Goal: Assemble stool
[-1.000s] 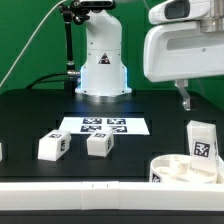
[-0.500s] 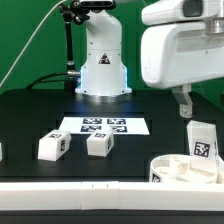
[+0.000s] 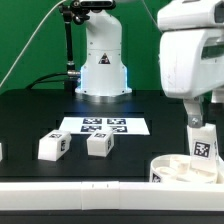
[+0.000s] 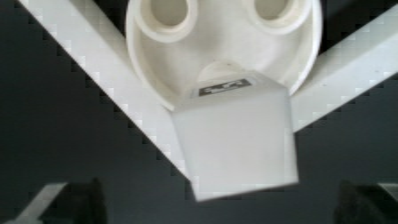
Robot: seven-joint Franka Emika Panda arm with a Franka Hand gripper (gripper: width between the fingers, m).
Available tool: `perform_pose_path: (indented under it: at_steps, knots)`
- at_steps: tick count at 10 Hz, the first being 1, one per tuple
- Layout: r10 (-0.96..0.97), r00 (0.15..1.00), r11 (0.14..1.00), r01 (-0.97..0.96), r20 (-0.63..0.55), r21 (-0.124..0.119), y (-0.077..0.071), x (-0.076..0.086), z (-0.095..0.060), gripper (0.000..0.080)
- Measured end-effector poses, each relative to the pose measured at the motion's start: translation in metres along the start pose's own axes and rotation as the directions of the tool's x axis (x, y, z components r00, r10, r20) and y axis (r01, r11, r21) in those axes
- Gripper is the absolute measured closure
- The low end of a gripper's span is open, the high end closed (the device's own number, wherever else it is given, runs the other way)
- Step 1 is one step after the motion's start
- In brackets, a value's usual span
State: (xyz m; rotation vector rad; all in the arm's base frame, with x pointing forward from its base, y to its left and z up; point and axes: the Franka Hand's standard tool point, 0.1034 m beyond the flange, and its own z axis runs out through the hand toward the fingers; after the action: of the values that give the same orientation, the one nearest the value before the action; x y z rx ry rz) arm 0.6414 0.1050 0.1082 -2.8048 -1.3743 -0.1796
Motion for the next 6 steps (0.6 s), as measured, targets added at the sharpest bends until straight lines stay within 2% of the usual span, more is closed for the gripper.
perform_pose_path:
  at_steps: [3,4,6]
  knots:
    - [-0.044,0.999,0.999,0.044,0.007,0.006,-0.003,-0.001,0.013,0.0151]
    - [-0.046,0.999,0.999,0.046,0.002,-0.003,-0.002,0.000,0.018,0.0151]
    - [-0.046,0.999,0.999,0.046,0.002,-0.005,-0.002,-0.001,0.021,0.0151]
